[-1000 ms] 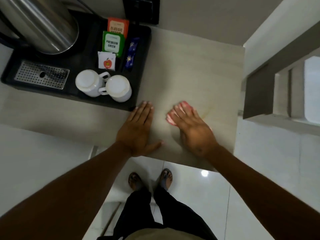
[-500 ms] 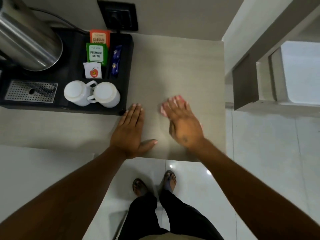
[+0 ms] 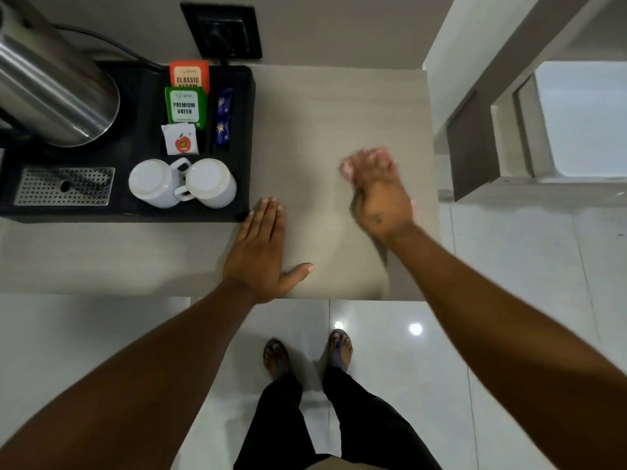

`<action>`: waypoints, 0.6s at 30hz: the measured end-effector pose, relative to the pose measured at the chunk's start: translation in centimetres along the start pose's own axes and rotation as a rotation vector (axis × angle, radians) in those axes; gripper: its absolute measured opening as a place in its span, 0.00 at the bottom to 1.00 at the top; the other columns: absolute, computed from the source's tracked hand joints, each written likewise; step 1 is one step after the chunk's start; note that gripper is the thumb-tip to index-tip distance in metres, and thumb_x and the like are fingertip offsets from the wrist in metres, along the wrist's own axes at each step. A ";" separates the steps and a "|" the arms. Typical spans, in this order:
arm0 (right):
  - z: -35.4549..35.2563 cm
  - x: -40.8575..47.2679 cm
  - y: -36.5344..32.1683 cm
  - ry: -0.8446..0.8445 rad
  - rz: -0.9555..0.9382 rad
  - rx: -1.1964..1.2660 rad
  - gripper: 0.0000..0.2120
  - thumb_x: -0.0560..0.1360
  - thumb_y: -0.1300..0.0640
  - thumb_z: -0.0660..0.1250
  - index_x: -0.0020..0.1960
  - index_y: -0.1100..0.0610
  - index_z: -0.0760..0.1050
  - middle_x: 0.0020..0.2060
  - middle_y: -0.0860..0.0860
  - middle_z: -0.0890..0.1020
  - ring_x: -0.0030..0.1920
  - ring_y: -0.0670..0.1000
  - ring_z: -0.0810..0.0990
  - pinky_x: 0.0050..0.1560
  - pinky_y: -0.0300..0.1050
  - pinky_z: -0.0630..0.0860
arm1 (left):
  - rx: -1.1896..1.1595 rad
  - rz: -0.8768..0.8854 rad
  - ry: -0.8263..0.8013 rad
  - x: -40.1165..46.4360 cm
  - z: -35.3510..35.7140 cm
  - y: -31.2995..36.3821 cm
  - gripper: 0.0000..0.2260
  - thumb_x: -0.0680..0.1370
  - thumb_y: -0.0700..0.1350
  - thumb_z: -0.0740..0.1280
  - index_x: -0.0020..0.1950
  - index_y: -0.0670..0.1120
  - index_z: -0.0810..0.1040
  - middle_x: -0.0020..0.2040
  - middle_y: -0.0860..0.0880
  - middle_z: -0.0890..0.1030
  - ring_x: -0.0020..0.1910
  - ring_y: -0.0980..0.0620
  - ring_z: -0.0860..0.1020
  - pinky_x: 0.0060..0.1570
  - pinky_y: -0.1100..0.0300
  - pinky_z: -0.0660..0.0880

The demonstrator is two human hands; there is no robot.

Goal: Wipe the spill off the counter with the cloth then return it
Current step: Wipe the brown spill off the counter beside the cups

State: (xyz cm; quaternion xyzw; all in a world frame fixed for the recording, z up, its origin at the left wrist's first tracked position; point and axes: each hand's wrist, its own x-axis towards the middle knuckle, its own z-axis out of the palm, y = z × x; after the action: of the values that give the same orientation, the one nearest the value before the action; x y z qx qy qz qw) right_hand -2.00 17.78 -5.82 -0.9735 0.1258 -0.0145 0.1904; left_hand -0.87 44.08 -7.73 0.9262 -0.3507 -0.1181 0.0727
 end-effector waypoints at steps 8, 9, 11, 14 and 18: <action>1.3 -15.1 -1.4 -0.031 0.144 -0.031 0.34 0.74 0.64 0.65 0.78 0.53 0.61 0.78 0.56 0.65 0.81 0.59 0.53 0.80 0.57 0.49 | 0.047 0.181 -0.024 -1.9 0.0 -2.5 0.53 0.74 0.75 0.57 0.82 0.35 0.50 0.84 0.36 0.51 0.84 0.39 0.46 0.81 0.38 0.52; 0.7 -14.8 -0.5 -0.023 0.214 -0.016 0.31 0.75 0.63 0.63 0.77 0.53 0.63 0.78 0.56 0.66 0.80 0.60 0.55 0.80 0.59 0.51 | 0.048 0.190 -0.029 -2.1 -0.1 -2.7 0.53 0.75 0.75 0.56 0.82 0.35 0.50 0.84 0.36 0.50 0.84 0.39 0.46 0.81 0.38 0.52; -0.2 -12.5 0.7 0.020 0.325 0.011 0.26 0.78 0.60 0.57 0.76 0.54 0.65 0.77 0.56 0.68 0.79 0.61 0.57 0.79 0.61 0.54 | 0.063 0.189 -0.060 -2.1 -0.2 -2.9 0.53 0.75 0.76 0.54 0.82 0.35 0.49 0.84 0.36 0.49 0.84 0.40 0.44 0.82 0.40 0.49; -0.6 -6.5 1.6 0.076 0.404 -0.006 0.25 0.78 0.59 0.56 0.75 0.55 0.65 0.76 0.58 0.67 0.78 0.64 0.57 0.79 0.62 0.51 | 0.085 0.173 -0.068 -1.8 0.1 -2.8 0.54 0.74 0.77 0.51 0.83 0.36 0.46 0.85 0.37 0.47 0.84 0.41 0.42 0.82 0.41 0.47; 1.0 -0.3 -2.2 0.122 0.456 0.021 0.25 0.79 0.59 0.56 0.76 0.58 0.63 0.78 0.60 0.64 0.79 0.64 0.54 0.79 0.60 0.49 | 0.082 0.166 -0.064 -1.7 0.2 -2.9 0.54 0.74 0.79 0.46 0.83 0.37 0.44 0.85 0.38 0.45 0.84 0.42 0.41 0.82 0.43 0.44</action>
State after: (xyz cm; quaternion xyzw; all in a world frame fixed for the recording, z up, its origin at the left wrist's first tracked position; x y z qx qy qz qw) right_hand -1.67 20.21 -5.94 -0.9152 0.3534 -0.0314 0.1909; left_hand -0.36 47.32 -8.31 0.8919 -0.4329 -0.1269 0.0330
